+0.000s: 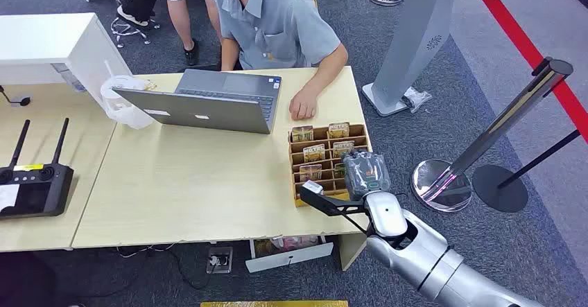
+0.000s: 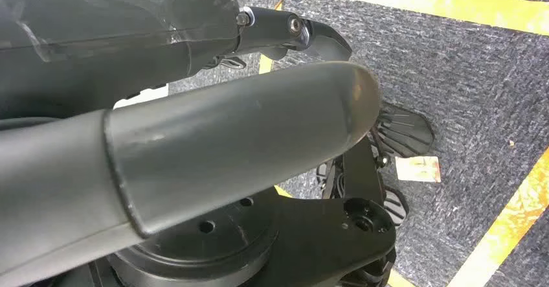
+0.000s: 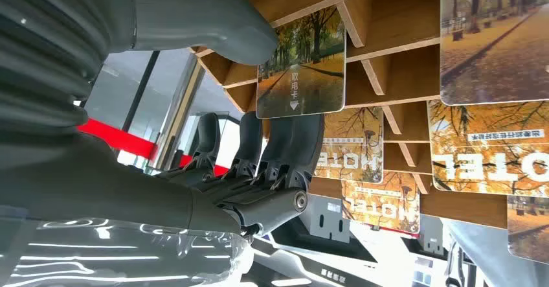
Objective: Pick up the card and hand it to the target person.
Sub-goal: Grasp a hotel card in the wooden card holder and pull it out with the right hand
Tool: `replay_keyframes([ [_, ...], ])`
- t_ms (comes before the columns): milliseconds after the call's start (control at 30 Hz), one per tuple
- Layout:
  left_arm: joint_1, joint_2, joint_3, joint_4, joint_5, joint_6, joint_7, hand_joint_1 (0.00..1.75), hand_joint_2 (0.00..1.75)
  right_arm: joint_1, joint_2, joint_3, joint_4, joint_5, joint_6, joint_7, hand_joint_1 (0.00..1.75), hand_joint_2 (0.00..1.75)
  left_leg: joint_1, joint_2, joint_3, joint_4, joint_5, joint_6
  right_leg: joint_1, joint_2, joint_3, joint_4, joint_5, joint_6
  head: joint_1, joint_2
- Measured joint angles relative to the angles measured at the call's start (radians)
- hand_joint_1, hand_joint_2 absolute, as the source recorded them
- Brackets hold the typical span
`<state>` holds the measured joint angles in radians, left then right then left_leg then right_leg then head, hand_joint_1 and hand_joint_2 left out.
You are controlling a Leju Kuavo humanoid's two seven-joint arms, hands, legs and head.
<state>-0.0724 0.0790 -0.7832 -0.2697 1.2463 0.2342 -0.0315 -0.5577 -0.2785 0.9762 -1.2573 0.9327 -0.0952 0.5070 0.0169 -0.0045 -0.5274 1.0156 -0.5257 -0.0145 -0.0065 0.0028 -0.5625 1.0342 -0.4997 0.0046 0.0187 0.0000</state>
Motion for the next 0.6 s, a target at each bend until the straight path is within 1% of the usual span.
replay_keyframes([
  [67,0.000,0.000,0.000,0.000,0.000,0.000,0.000,0.00,0.00,0.000,0.000,0.000,0.000,0.000,-0.001,0.001,1.11,1.75,0.000,0.000,0.000,0.000,0.000,0.000,0.000,0.000,0.000,0.000,0.000,0.000,0.000,0.000],
  [133,0.000,0.000,0.000,0.000,0.000,0.000,-0.001,0.00,0.00,0.000,0.000,0.000,0.000,0.001,-0.004,0.003,1.29,1.75,0.000,0.000,0.000,0.000,0.000,0.000,0.000,0.000,0.000,0.000,0.000,0.000,0.000,0.000],
  [233,0.000,0.000,-0.001,0.000,0.000,0.000,-0.001,0.00,0.00,0.000,0.000,0.000,0.000,0.006,-0.007,0.006,1.43,1.75,0.000,0.000,0.000,0.000,0.000,0.000,0.000,0.000,0.000,0.000,0.000,0.000,0.000,0.000],
  [333,0.000,0.000,-0.004,0.000,0.002,0.000,-0.001,0.00,0.00,0.000,0.000,0.000,-0.001,0.016,-0.012,0.008,1.71,1.75,0.000,0.000,0.000,0.000,0.000,0.000,0.000,0.000,0.000,0.000,0.000,0.000,0.000,0.000],
  [367,0.000,0.000,-0.005,0.000,0.003,0.000,-0.001,0.00,0.00,0.000,0.000,0.000,-0.001,0.020,-0.014,0.008,1.75,1.75,0.000,0.000,0.000,0.000,0.000,0.000,0.000,0.000,0.000,0.000,0.000,0.000,0.000,0.000],
  [600,0.000,0.000,-0.017,0.000,0.016,-0.001,-0.001,0.00,0.00,0.002,-0.002,-0.001,-0.035,0.078,-0.029,0.016,1.75,1.75,0.000,0.000,0.000,0.000,0.000,0.000,0.000,0.000,0.000,0.000,0.000,0.000,0.000,0.000],
])
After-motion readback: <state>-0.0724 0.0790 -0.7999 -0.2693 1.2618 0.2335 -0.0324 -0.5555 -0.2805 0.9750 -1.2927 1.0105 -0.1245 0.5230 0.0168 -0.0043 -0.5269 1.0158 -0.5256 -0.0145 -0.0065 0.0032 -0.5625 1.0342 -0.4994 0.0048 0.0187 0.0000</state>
